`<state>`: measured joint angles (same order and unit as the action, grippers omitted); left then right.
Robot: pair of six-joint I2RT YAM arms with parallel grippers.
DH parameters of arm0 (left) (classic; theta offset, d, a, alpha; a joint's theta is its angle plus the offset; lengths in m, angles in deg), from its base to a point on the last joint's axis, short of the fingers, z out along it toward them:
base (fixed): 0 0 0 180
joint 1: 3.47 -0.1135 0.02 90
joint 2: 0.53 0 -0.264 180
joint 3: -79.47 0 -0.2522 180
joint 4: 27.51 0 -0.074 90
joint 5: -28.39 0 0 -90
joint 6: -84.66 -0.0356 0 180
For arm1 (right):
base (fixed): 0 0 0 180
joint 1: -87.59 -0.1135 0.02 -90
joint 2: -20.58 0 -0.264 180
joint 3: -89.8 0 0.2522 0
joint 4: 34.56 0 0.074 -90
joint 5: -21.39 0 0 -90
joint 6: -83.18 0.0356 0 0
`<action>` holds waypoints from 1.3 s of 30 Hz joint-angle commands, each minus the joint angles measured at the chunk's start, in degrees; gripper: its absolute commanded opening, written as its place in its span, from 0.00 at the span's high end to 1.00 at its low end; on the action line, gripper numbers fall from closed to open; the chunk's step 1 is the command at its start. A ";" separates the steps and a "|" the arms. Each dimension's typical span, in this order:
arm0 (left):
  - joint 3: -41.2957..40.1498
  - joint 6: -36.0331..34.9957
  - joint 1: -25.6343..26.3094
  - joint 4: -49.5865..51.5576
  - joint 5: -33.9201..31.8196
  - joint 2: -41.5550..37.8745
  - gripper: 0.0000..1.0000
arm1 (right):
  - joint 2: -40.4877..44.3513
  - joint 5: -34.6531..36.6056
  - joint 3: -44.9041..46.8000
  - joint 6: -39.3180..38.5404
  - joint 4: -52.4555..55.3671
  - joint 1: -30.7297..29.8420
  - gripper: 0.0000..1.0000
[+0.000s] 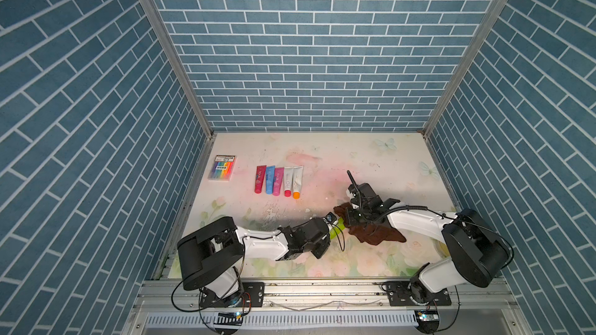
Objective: Wipe the surface of the toothpaste tube
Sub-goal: Wipe the dirt from the toothpaste tube.
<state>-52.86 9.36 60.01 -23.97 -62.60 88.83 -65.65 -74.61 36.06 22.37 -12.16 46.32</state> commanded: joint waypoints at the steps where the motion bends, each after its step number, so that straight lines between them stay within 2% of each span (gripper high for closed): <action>1: 0.00 0.65 0.25 2.51 -1.34 1.42 0.98 | -1.35 -1.10 3.23 1.75 -0.10 -4.18 1.00; 5: 0.15 2.17 0.48 3.17 -4.58 1.30 1.00 | 1.10 -3.85 5.97 5.01 -2.59 -7.94 1.00; 12: 0.40 2.20 0.42 3.26 -4.65 1.51 1.00 | 1.95 -9.96 8.35 11.38 -11.10 -13.76 1.00; 20: -0.02 2.26 0.64 3.01 -5.10 0.97 1.00 | 0.89 -12.00 9.83 11.85 -13.18 -14.45 1.00; 23: -0.04 2.58 0.89 3.26 -6.10 0.82 1.00 | 2.74 -9.18 9.84 11.20 -9.62 -14.11 1.00; 25: -0.26 3.04 1.11 3.36 -7.05 0.26 1.00 | 3.78 -6.76 10.29 10.68 -6.45 -11.70 1.00; 31: -2.04 3.82 1.42 2.84 -6.91 -1.01 1.00 | 3.15 -2.25 9.91 5.39 -2.03 0.73 1.00; 34: -3.32 4.67 1.53 2.75 -8.05 -2.36 1.00 | 2.14 1.65 7.91 3.66 0.51 3.05 1.00; 39: -4.24 5.08 1.51 2.13 -8.26 -3.39 1.00 | 1.72 2.88 6.28 2.19 2.22 5.41 1.00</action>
<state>-56.18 13.25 61.72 -24.30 -68.00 85.82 -62.51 -76.80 42.26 27.57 -18.82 50.53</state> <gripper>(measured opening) 0.331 0.076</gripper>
